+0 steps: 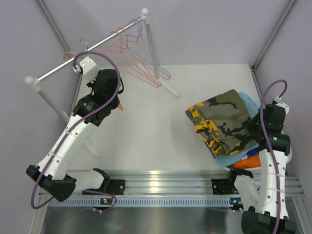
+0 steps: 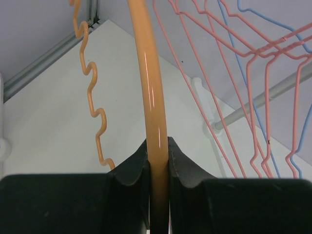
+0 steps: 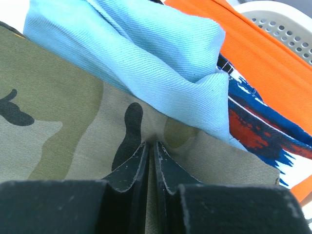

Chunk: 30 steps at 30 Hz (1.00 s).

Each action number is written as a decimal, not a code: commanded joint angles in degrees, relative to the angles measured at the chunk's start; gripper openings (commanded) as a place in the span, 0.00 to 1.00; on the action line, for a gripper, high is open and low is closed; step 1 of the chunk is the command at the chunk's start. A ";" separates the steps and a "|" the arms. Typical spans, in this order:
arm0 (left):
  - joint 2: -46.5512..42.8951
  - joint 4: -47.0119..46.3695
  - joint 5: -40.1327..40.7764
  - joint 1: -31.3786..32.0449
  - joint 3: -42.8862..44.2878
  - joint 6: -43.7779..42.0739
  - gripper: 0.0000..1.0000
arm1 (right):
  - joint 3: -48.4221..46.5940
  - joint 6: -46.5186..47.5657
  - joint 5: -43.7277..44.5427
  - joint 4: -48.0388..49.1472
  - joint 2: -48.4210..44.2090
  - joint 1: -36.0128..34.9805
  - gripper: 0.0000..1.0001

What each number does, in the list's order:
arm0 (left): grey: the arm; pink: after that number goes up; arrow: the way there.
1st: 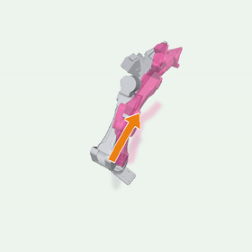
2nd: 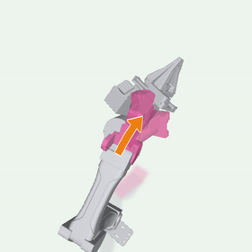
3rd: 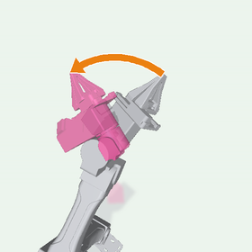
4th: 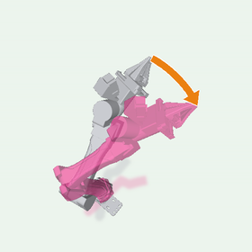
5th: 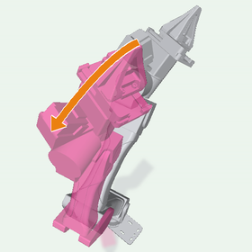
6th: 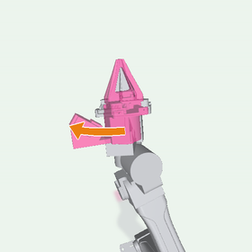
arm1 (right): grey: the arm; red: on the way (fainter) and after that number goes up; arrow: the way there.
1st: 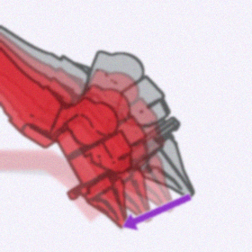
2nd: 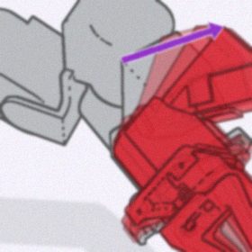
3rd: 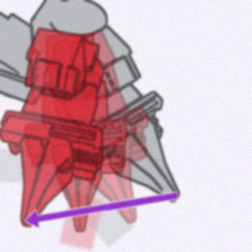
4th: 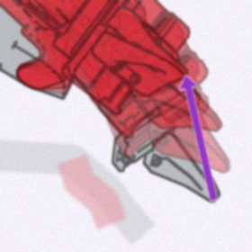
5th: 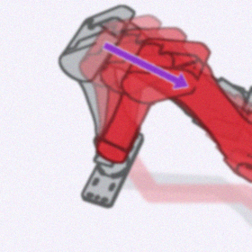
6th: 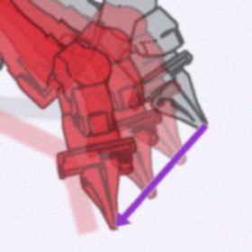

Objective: Remove the trousers from the hanger
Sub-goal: Place the hanger at the clothesline.

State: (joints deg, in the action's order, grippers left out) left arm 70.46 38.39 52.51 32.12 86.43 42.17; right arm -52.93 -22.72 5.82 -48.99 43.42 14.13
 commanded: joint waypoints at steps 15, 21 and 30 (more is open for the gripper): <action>-4.88 -9.39 -7.15 -8.21 -9.70 2.21 0.00 | -3.50 0.22 -0.55 -0.23 2.64 0.99 0.09; -7.70 -6.14 -11.28 -8.21 -11.02 2.22 0.08 | -3.76 0.75 -0.02 -0.32 2.64 0.99 0.09; -10.78 0.28 -21.30 -8.21 -8.04 -1.21 0.63 | -3.50 1.01 0.41 0.04 2.72 0.99 0.09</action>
State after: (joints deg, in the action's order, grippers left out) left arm 61.45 36.91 36.01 24.23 75.46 42.78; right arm -54.57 -22.50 5.48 -49.28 45.54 14.15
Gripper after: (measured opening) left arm 0.618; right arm 0.091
